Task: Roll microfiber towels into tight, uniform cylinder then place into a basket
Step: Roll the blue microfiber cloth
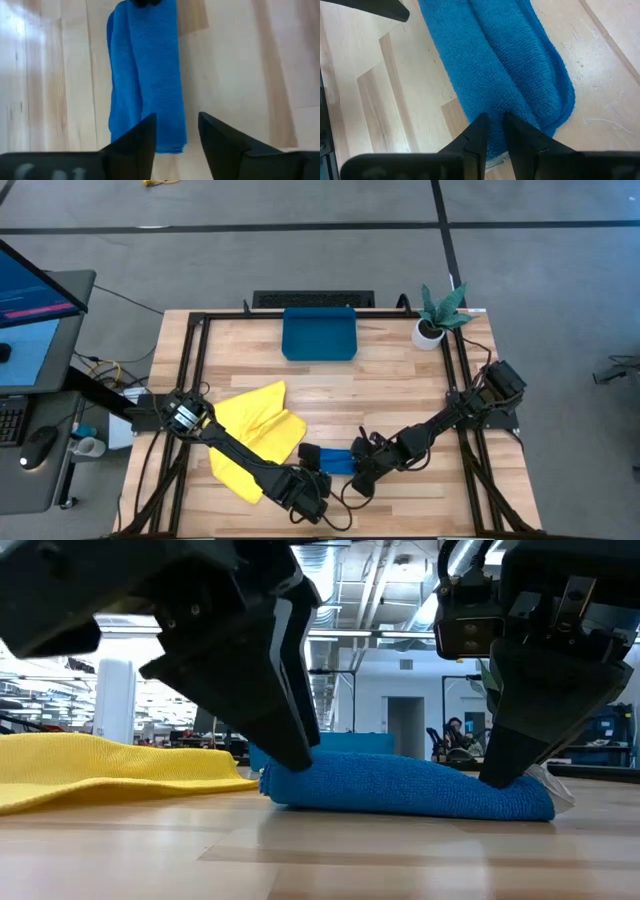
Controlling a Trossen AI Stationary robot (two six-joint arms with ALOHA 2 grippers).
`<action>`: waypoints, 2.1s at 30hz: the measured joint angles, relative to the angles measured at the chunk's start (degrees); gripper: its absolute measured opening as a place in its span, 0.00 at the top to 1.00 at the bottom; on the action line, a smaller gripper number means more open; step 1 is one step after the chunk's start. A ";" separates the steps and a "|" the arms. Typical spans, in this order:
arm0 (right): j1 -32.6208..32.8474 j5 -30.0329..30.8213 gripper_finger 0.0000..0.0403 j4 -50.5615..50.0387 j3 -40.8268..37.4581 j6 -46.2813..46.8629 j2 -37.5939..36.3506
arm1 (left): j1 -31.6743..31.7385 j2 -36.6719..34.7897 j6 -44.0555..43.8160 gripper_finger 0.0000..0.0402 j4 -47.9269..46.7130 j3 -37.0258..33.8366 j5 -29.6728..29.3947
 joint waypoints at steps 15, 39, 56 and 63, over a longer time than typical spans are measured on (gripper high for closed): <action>-0.04 -0.31 0.78 0.19 0.00 -1.03 0.02 | 2.22 1.63 0.87 0.69 1.52 -1.85 0.74; 3.31 -8.92 0.72 2.02 0.00 -4.47 0.07 | 6.94 1.17 -7.84 0.96 6.77 -1.65 29.42; 7.63 -5.56 0.52 -1.48 -0.26 -15.25 -5.36 | 14.08 1.49 -12.41 0.95 8.77 -1.95 52.95; 15.29 10.10 0.55 -0.20 -0.21 -28.18 -6.37 | 14.08 1.49 -12.04 0.95 9.26 -1.95 52.95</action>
